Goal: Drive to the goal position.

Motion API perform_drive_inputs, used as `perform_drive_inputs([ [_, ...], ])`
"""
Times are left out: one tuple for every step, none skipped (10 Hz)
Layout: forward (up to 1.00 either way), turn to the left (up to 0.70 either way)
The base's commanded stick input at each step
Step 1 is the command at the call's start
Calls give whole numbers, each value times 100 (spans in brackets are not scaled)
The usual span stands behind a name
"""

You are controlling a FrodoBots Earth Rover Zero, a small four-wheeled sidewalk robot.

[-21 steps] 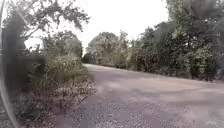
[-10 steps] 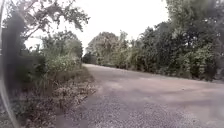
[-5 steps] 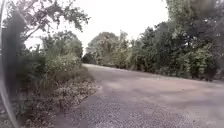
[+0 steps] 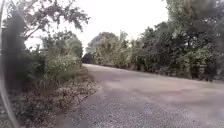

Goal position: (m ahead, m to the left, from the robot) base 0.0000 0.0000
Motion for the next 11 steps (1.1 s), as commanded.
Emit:
perform_drive_inputs([
  [6,0],
  [5,0],
  [5,0],
  [5,0],
  [6,0],
  [6,0],
  [6,0],
  [6,0],
  [6,0],
  [5,0],
  [5,0],
])
